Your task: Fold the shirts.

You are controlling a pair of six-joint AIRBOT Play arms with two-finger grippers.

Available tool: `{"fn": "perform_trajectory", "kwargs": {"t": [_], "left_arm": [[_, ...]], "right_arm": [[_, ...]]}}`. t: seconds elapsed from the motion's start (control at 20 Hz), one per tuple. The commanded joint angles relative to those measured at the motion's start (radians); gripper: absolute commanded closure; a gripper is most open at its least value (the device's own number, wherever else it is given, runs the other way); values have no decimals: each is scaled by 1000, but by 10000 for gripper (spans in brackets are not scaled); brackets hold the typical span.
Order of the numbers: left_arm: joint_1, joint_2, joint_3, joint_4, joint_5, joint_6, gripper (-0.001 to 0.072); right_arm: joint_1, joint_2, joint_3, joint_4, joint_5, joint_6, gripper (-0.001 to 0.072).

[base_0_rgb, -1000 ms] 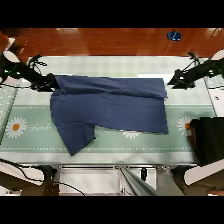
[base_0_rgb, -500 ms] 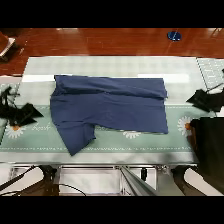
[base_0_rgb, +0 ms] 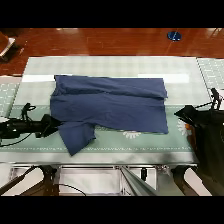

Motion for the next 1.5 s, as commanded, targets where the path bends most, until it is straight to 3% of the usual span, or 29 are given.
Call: {"fn": "perform_trajectory", "kwargs": {"t": [0.0, 0.05, 0.15, 0.35, 0.85, 0.9, 0.95, 1.0, 1.2, 1.45], "left_arm": [[-131, -48, -20, -31, 91, 75, 432], [-148, -62, -13, -31, 86, 79, 681], [-154, -66, 3, -31, 71, 80, 678], [-153, -65, 24, -33, 62, 79, 678], [-153, -65, 24, -33, 65, 79, 678], [-153, -65, 28, -33, 65, 79, 678], [-152, -65, 40, -32, 61, 79, 678], [-151, -65, 65, -32, 46, 80, 678], [-105, -62, 248, -44, -34, 75, 678], [-193, -201, 542, -66, 75, -17, 679]], "right_arm": [[-18, 6, -14, -32, -41, 10, 304], [-41, 3, -14, -122, -63, 83, 304], [-85, -19, -14, -238, -36, 158, 305], [-37, -110, -52, -163, 118, 72, 304], [192, -293, -27, 97, -59, 18, 311], [211, -300, -11, 100, -58, 7, 399], [223, -300, 9, 101, -57, -21, 608], [223, -300, 40, 107, -36, -55, 690], [177, -300, 241, 51, 48, -71, 691], [181, -430, 485, 61, 6, -56, 691]]}}
